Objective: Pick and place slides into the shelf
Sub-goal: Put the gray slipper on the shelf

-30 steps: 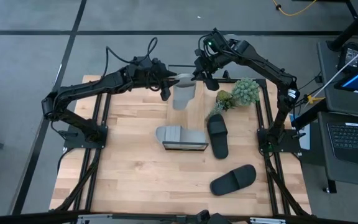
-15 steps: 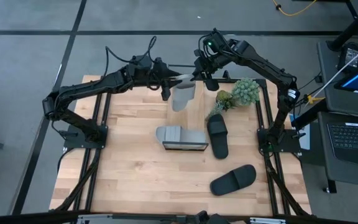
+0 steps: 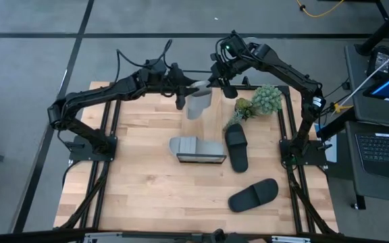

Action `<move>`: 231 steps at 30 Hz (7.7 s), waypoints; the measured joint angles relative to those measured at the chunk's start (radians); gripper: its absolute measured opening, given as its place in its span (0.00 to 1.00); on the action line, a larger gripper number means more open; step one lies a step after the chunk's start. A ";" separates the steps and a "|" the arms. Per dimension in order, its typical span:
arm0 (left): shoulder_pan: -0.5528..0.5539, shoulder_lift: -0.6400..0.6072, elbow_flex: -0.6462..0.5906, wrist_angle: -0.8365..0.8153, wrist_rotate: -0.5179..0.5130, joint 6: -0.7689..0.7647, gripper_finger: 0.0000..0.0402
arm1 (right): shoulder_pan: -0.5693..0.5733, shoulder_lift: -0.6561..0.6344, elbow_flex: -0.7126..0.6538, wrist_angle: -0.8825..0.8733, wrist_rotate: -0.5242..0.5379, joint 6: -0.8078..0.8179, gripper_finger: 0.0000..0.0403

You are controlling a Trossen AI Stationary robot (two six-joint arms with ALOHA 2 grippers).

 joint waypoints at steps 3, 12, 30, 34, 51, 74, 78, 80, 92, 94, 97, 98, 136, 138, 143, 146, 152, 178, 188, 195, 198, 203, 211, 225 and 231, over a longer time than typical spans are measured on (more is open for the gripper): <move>-0.001 0.029 0.002 0.029 0.002 0.027 0.33 | 0.007 0.000 0.000 0.008 -0.007 0.000 0.08; 0.004 0.030 0.001 0.039 -0.008 0.087 0.12 | 0.008 0.002 0.000 0.007 -0.015 0.001 0.08; 0.016 -0.044 0.000 0.026 -0.105 0.135 0.09 | -0.010 -0.004 0.000 0.155 0.073 0.136 0.27; 0.020 -0.080 -0.001 0.013 -0.143 0.150 0.09 | -0.016 -0.005 0.000 0.190 0.077 0.139 0.26; 0.119 -0.188 -0.001 0.026 -0.223 0.144 0.09 | -0.043 -0.002 -0.002 0.227 0.112 0.214 0.25; 0.119 -0.506 -0.662 0.741 -0.254 -0.223 0.09 | 0.033 -0.004 -0.002 0.167 0.258 0.318 0.01; 0.084 -0.518 -0.775 0.914 -0.286 -0.259 0.09 | 0.071 -0.004 -0.004 0.167 0.285 0.354 0.01; 0.068 -0.525 -0.810 0.966 -0.297 -0.268 0.09 | 0.091 -0.006 -0.037 0.198 0.284 0.370 0.00; 0.029 -0.583 -0.854 0.967 -0.316 -0.267 0.09 | 0.122 -0.186 -0.488 0.696 0.284 0.495 0.00; 0.028 -0.586 -0.854 0.961 -0.317 -0.268 0.09 | 0.126 -0.263 -0.600 0.789 0.283 0.520 0.00; 0.018 -0.588 -0.854 0.957 -0.328 -0.273 0.09 | 0.144 -0.365 -0.766 0.919 0.286 0.531 0.00; 0.009 -0.584 -0.854 0.960 -0.346 -0.274 0.09 | 0.152 -0.397 -0.817 0.965 0.285 0.550 0.00; -0.350 -0.146 -0.853 1.230 -1.014 -0.474 0.08 | 0.355 -0.637 -1.654 1.884 0.628 0.650 0.01; -0.366 -0.109 -0.853 1.262 -1.066 -0.490 0.08 | 0.355 -0.637 -1.654 1.880 0.627 0.651 0.01; -0.382 -0.020 -0.853 1.406 -1.110 -0.501 0.08 | 0.355 -0.636 -1.654 1.851 0.625 0.646 0.01; -0.382 0.029 -0.853 1.481 -1.116 -0.503 0.08 | 0.364 -0.636 -1.654 1.839 0.624 0.630 0.01; -0.382 0.130 -0.845 1.502 -1.160 -0.594 0.08 | 0.385 -0.636 -1.654 1.816 0.623 0.625 0.01; -0.527 0.296 -0.722 1.437 -1.379 -0.740 0.08 | 0.392 -0.636 -1.654 1.749 0.605 0.627 0.01; -0.534 0.295 -0.722 1.357 -1.406 -0.772 0.08 | 0.392 -0.636 -1.654 1.783 0.605 0.626 0.01; -0.537 0.295 -0.722 1.257 -1.394 -0.827 0.08 | 0.392 -0.636 -1.654 1.789 0.605 0.626 0.01; -0.538 0.295 -0.722 1.252 -1.387 -0.825 0.12 | 0.392 -0.636 -1.654 1.789 0.605 0.625 0.01; -0.539 0.296 -0.722 1.247 -1.342 -0.820 0.25 | 0.392 -0.636 -1.654 1.789 0.605 0.625 0.01; -0.538 0.296 -0.722 1.248 -1.312 -0.820 0.29 | 0.392 -0.636 -1.654 1.789 0.605 0.625 0.01; -0.538 0.296 -0.722 1.248 -1.205 -0.843 0.29 | 0.392 -0.636 -1.654 1.789 0.605 0.625 0.01; -0.538 0.296 -0.723 1.225 -1.164 -0.875 0.29 | 0.392 -0.636 -1.654 1.789 0.605 0.625 0.01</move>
